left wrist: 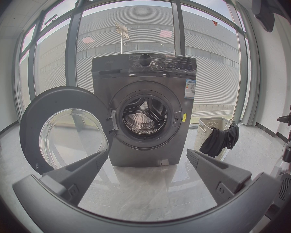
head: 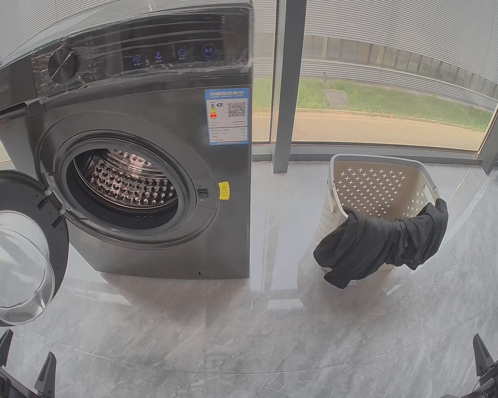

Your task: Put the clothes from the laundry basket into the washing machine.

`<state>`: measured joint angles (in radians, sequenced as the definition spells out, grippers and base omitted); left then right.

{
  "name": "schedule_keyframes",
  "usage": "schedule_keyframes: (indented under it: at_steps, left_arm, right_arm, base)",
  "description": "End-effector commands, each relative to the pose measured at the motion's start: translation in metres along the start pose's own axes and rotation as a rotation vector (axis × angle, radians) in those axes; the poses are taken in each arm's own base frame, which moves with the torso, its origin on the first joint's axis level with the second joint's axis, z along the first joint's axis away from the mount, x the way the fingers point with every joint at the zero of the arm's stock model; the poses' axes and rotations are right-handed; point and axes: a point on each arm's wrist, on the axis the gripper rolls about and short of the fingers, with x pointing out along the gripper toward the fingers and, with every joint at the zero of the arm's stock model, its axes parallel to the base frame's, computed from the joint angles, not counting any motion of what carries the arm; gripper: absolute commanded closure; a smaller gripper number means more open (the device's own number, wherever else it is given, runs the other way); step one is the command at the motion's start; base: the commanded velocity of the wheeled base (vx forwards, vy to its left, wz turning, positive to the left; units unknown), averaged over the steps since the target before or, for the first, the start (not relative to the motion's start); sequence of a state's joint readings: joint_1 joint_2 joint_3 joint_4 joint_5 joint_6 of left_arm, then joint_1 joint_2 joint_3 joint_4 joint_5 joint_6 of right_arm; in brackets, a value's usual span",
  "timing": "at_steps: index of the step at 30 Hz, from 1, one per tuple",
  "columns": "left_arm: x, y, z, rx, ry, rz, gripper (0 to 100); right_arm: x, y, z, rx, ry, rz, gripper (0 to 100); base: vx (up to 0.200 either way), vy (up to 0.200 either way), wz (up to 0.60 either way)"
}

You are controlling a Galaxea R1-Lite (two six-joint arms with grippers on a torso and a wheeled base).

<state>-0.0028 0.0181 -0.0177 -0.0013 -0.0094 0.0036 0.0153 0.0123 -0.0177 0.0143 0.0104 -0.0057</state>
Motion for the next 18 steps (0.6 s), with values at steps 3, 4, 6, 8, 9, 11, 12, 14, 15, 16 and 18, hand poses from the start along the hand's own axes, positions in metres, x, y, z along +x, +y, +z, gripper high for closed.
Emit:
schedule_keyframes:
  at_steps: [3, 4, 6, 8, 9, 11, 12, 14, 15, 16, 18]
  left_arm:
    - [-0.0002, 0.0, -0.0049, 0.004, -0.002, 0.0, 0]
    - [-0.0002, 0.0, -0.0049, 0.003, -0.002, 0.001, 0]
    - [-0.0002, 0.0, -0.0049, -0.002, -0.002, 0.001, 0]
    - [-0.0002, 0.0, -0.0049, -0.004, -0.002, 0.001, 0]
    - [-0.0002, 0.0, -0.0049, -0.002, -0.002, 0.001, 0]
    - [-0.0002, 0.0, -0.0049, -0.004, -0.002, 0.001, 0]
    - [-0.0002, 0.0, -0.0049, -0.004, -0.002, 0.001, 0]
    - [-0.0002, 0.0, -0.0049, -0.004, -0.002, 0.001, 0]
    - [-0.0002, 0.0, -0.0049, -0.004, -0.002, 0.001, 0]
    - [-0.0002, 0.0, -0.0049, -0.004, -0.002, 0.001, 0]
    - [-0.0002, 0.0, -0.0049, -0.004, -0.002, 0.001, 0]
  right_arm:
    - [-0.0002, 0.0, -0.003, 0.0, -0.003, 0.0, 0]
    - [-0.0002, 0.0, -0.003, 0.0, -0.003, 0.0, 0]
    - [-0.0002, 0.0, -0.003, 0.0, -0.003, 0.0, 0]
    - [-0.0002, 0.0, -0.0032, 0.0, -0.001, 0.0, 0]
    - [-0.0002, 0.0, -0.003, 0.0, -0.003, 0.0, 0]
    - [-0.0002, 0.0, -0.003, 0.0, -0.003, 0.0, 0]
    - [-0.0002, 0.0, -0.003, 0.0, -0.003, 0.0, 0]
    - [-0.0002, 0.0, -0.003, 0.0, -0.003, 0.0, 0]
    - [-0.0002, 0.0, -0.003, 0.0, -0.003, 0.0, 0]
    - [-0.0002, 0.0, -0.003, 0.0, -0.003, 0.0, 0]
    - [-0.0002, 0.0, -0.003, 0.0, -0.003, 0.0, 0]
  base:
    - [0.0, 0.0, 0.0]
    - [0.0, 0.0, 0.0]
    - [0.0, 0.0, 0.0]
    - [0.2, 0.0, 0.0]
    - [0.2, 0.0, 0.0]
    - [0.2, 0.0, 0.0]
    - [0.2, 0.0, 0.0]
    - [0.2, 0.0, 0.0]
    - [0.2, 0.0, 0.0]
    - [0.2, 0.0, 0.0]
    - [0.2, 0.0, 0.0]
